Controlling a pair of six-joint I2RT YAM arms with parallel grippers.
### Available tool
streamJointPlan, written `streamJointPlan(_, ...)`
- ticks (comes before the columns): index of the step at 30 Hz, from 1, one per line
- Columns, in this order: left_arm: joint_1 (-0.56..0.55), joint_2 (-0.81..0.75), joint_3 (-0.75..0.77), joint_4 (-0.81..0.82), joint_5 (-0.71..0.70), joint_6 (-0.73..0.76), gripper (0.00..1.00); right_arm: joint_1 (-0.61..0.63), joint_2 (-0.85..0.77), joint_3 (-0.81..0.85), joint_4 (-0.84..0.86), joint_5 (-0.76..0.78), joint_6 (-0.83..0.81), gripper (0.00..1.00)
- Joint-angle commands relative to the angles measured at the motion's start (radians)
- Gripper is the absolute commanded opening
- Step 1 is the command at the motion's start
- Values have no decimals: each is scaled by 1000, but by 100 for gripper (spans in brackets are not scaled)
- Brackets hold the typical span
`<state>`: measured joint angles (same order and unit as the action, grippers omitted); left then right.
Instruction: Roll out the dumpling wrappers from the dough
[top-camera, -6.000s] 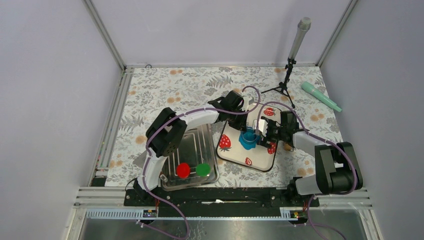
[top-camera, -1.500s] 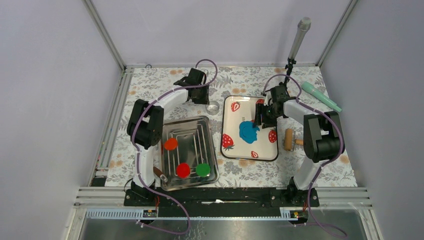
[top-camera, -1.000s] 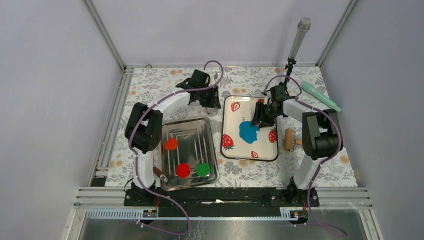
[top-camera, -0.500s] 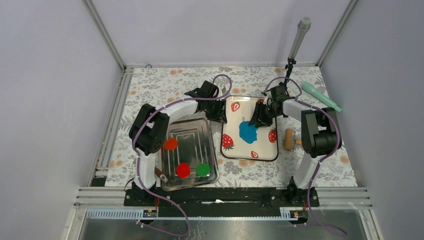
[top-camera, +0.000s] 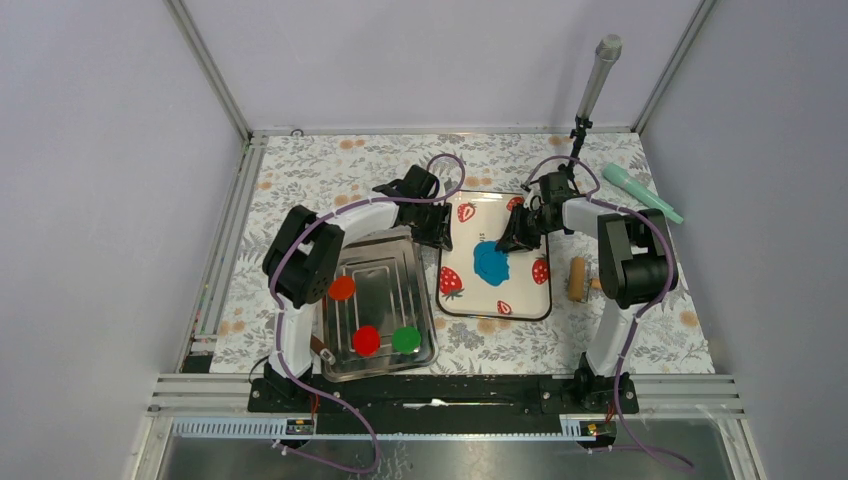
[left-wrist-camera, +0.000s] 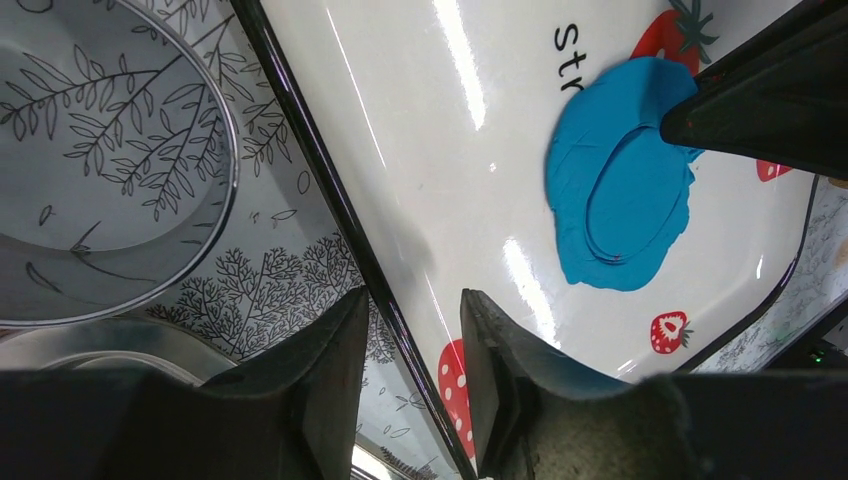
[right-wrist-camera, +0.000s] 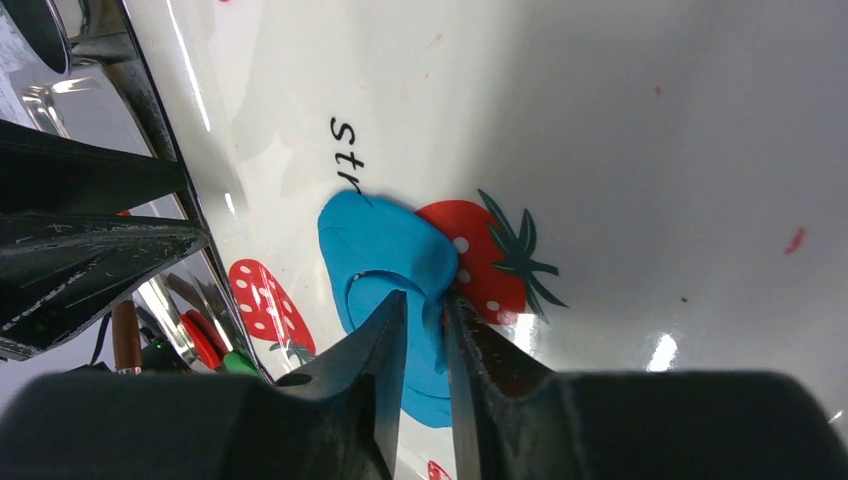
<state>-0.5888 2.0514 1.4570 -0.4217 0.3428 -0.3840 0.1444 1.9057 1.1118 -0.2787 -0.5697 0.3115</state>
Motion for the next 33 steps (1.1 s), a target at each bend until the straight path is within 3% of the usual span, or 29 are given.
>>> streamJointPlan(1, -5, 12, 11, 15, -2, 14, 39, 6, 32, 36, 26, -5, -3, 26)
streamJointPlan(11, -6, 20, 14, 32, 25, 13, 31, 21, 31, 64, 67, -74, 14, 19)
streamJointPlan(23, -5, 18, 11, 47, 29, 12, 14, 54, 11, 57, 114, -154, 46, 14)
streamJointPlan(33, -3, 16, 19, 43, -3, 10, 13, 83, -33, 31, 105, -198, 52, 13)
